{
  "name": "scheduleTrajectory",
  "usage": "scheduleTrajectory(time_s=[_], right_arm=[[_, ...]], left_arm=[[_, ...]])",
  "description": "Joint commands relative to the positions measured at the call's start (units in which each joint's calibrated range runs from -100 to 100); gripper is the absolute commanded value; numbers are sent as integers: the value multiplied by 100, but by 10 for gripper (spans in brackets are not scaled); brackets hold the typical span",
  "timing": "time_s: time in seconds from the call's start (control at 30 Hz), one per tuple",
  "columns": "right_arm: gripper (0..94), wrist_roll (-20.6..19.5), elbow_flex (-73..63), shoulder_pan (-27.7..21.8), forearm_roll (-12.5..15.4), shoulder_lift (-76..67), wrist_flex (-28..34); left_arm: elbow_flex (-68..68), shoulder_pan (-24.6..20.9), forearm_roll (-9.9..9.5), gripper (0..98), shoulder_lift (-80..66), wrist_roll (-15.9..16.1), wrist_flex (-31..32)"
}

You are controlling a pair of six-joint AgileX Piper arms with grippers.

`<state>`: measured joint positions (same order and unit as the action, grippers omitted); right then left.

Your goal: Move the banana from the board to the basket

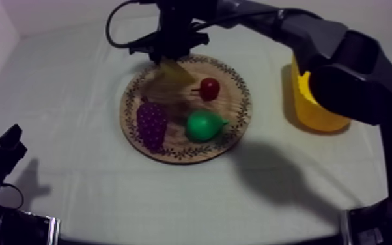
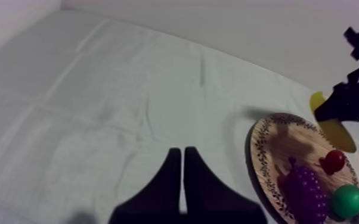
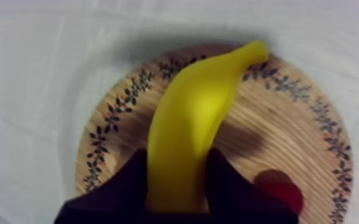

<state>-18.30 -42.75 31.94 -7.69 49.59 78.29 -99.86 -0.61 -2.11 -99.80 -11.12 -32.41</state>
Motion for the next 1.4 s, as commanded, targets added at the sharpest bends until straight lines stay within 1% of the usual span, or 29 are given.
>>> scheduleTrajectory(time_s=[0.0, 0.23, 0.33, 0.47, 0.6, 0.83, 0.93, 1.07, 1.37], right_arm=[[252, -9, 503, -64, -43, -616, -124], [250, -15, 2064, -517, -128, -2379, -616], [250, 62, 2703, -841, -130, -3215, -793], [249, 282, 3434, -1363, -68, -4215, -943], [249, 470, 4297, -1895, -43, -5052, -1232], [248, 545, 5872, -2445, -202, -6022, -1703], [247, 512, 6421, -2564, -261, -6203, -1898], [247, 390, 6944, -2562, -383, -6267, -2044], [248, 105, 7470, -2467, -586, -5943, -2235]], left_arm=[[-3, 0, -2, 1, -3, 1, 0], [-3, 0, -2, 1, -3, 1, 0], [-3, 0, -2, 1, -3, 1, 0], [-3, 0, -2, 1, -3, 1, 0], [-3, 0, -2, 1, -3, 1, 0], [-3, 0, -2, 1, -3, 1, 0], [-3, 0, -2, 1, -3, 1, 0], [-3, 0, -2, 1, -3, 1, 0], [-3, 0, -2, 1, -3, 1, 0]])
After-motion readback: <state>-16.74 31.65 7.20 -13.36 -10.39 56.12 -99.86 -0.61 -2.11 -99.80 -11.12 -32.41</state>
